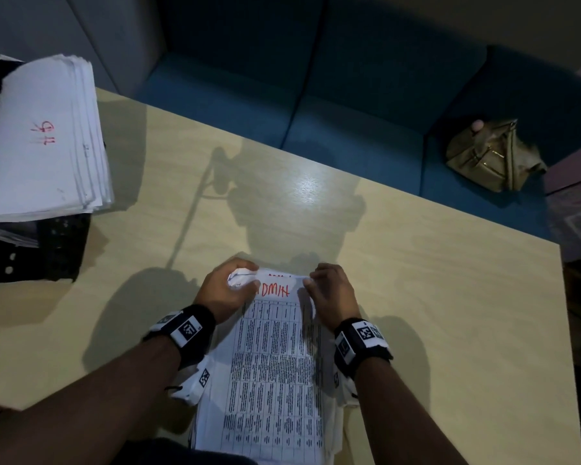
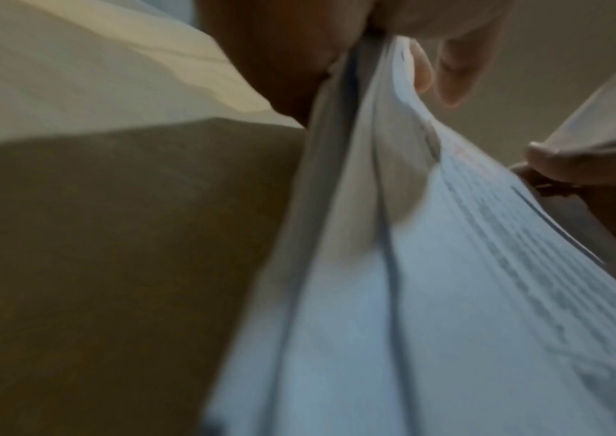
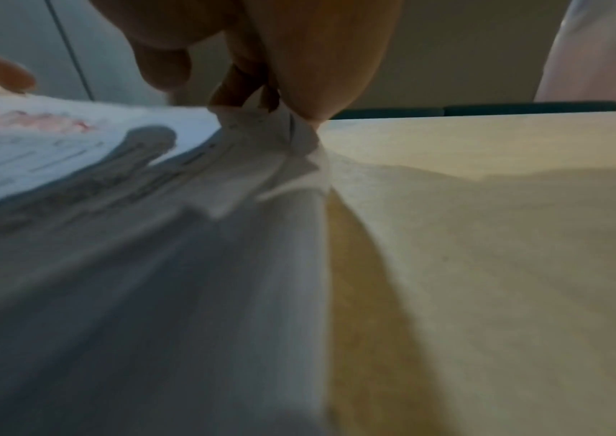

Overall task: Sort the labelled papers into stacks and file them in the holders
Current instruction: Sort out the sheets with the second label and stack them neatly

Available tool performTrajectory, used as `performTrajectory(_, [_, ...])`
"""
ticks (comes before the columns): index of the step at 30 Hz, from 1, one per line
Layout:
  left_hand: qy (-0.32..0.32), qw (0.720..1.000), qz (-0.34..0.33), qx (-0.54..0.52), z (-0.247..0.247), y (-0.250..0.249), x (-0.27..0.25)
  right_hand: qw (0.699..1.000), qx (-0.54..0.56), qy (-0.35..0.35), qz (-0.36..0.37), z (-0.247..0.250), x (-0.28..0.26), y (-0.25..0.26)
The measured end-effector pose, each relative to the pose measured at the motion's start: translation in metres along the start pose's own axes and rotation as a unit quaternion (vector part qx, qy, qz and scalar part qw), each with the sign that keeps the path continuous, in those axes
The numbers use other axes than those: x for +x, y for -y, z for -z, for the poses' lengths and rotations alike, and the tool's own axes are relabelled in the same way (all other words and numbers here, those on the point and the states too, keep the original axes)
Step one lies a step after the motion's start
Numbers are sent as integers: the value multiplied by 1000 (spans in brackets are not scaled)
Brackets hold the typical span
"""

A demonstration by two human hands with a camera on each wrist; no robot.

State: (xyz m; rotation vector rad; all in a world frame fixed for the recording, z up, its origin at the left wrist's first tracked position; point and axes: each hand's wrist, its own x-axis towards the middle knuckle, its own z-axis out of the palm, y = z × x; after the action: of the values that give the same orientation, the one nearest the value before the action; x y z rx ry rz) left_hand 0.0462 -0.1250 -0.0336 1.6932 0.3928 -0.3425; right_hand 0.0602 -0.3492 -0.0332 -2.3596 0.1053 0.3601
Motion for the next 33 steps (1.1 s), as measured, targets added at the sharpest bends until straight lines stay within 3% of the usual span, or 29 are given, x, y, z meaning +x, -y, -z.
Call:
performTrajectory(6, [-5,999,42,-34,3,0,-1,992,88,-83,-33,1,-9,-21])
performTrajectory(11, [-7,998,29,-63,-3,-12,-8,978,166,-107,-71,-5,-18,-28])
performTrajectory(16, [37,998,9,-56,-6,-15,-12,978,182,-82,-62,-14,-16,-21])
performTrajectory(26, [-2,998,46,-39,3,-7,-1,975,188,5,-116,2,-30,-18])
performTrajectory(30, [-30,999,-2,-30,4,-26,6,934,321,-2,-156,11,-30,-11])
performTrajectory(33, [-21,997,13,-79,14,-33,6,947,290,-47,-131,12,-27,-12])
